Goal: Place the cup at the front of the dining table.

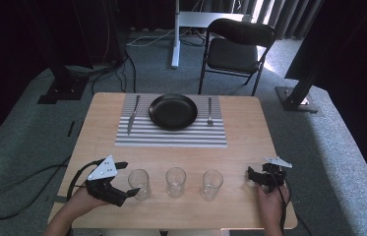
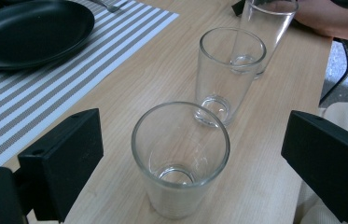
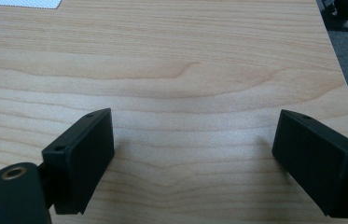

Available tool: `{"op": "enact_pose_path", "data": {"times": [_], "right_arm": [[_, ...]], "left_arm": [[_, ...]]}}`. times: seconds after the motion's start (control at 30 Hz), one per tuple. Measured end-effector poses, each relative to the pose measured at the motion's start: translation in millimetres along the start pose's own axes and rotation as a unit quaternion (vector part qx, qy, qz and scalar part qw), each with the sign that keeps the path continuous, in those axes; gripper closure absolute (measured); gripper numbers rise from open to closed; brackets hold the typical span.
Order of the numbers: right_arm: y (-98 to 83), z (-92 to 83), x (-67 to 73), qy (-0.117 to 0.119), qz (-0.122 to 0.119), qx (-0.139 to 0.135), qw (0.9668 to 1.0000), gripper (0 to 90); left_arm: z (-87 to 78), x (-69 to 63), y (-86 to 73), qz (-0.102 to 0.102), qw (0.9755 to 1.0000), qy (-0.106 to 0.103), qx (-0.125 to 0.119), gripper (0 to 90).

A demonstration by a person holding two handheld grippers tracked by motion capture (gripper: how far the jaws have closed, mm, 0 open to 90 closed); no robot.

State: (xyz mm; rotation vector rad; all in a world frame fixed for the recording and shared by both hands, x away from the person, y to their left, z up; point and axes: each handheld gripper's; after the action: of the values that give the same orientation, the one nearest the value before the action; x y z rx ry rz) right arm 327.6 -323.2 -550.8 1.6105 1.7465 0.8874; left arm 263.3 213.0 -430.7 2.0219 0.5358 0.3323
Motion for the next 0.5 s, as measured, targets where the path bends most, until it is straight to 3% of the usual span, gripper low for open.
{"op": "enact_pose_path", "data": {"times": [0.5], "right_arm": [[0.0, 0.0, 0.0, 0.0, 0.0, 0.0, 1.0, 12.2]], "left_arm": [[22.8, -4.1, 12.0, 0.007, 0.9997, -0.021, 0.008, 5.9]]}}
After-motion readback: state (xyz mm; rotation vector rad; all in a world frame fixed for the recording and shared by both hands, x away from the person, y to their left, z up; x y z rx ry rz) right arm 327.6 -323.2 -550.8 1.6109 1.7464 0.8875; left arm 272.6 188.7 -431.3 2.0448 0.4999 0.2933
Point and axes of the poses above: each handheld gripper's, and its own axes: z roughly forward along the jaws, y roughly out of its top, x roughly to its left, and after that the axes turned 7 degrees about -x, right-handed
